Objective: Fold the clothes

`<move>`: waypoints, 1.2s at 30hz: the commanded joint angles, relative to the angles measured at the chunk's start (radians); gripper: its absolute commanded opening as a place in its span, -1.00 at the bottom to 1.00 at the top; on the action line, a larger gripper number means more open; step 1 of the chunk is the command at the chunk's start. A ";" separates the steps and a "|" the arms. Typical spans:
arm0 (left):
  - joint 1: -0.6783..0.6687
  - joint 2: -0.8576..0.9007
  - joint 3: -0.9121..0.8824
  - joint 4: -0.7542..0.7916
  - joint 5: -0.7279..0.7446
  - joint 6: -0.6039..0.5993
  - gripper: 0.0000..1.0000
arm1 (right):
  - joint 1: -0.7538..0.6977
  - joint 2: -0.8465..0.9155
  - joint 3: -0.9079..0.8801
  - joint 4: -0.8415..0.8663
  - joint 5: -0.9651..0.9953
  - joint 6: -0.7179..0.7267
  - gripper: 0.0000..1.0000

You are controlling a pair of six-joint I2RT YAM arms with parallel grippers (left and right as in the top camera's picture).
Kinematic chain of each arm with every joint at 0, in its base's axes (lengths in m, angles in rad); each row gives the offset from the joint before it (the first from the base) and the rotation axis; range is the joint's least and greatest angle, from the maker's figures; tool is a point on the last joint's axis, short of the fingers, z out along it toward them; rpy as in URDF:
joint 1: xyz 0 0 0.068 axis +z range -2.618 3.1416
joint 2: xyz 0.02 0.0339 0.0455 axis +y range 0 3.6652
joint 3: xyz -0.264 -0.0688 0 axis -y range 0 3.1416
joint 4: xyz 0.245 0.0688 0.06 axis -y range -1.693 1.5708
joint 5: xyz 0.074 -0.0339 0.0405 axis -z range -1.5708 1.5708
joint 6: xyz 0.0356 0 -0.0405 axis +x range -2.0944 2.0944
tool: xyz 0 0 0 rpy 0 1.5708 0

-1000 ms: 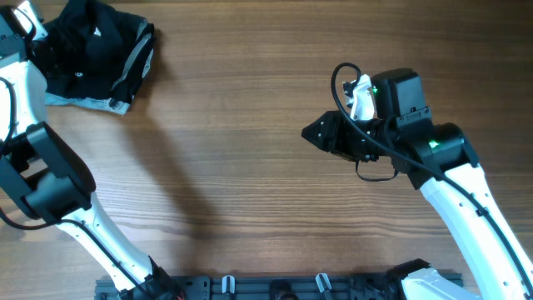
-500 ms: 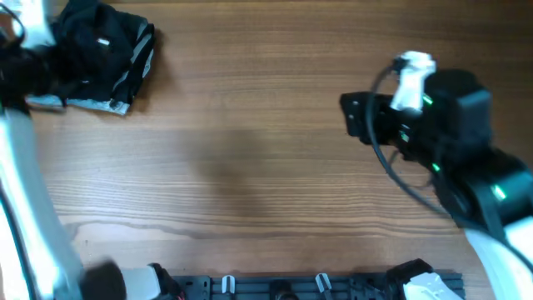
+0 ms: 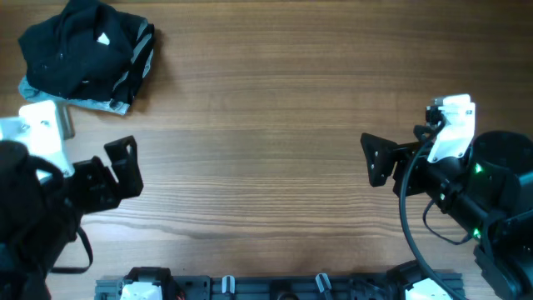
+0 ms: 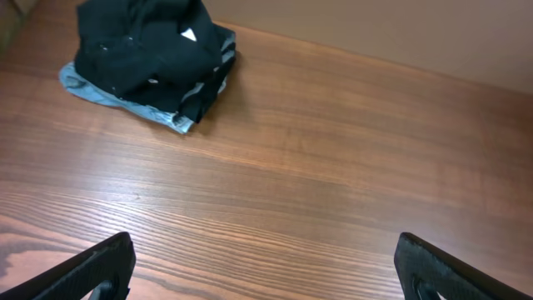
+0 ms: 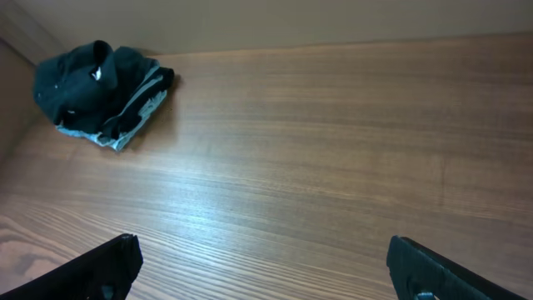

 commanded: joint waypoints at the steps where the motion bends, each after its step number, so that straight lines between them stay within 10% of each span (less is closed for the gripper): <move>1: -0.008 -0.035 -0.003 -0.002 -0.037 -0.034 1.00 | 0.003 0.021 0.015 -0.027 -0.126 0.024 1.00; 9: -0.008 -0.042 -0.003 -0.002 -0.037 -0.034 1.00 | 0.003 0.049 0.015 -0.076 -0.055 0.130 0.99; 18: -0.008 -0.042 -0.003 -0.002 -0.037 -0.034 1.00 | -0.041 -0.057 -0.049 0.242 -0.034 -0.395 1.00; 36: -0.008 -0.042 -0.003 -0.002 -0.037 -0.034 1.00 | -0.303 -0.816 -1.094 0.891 -0.065 -0.310 0.99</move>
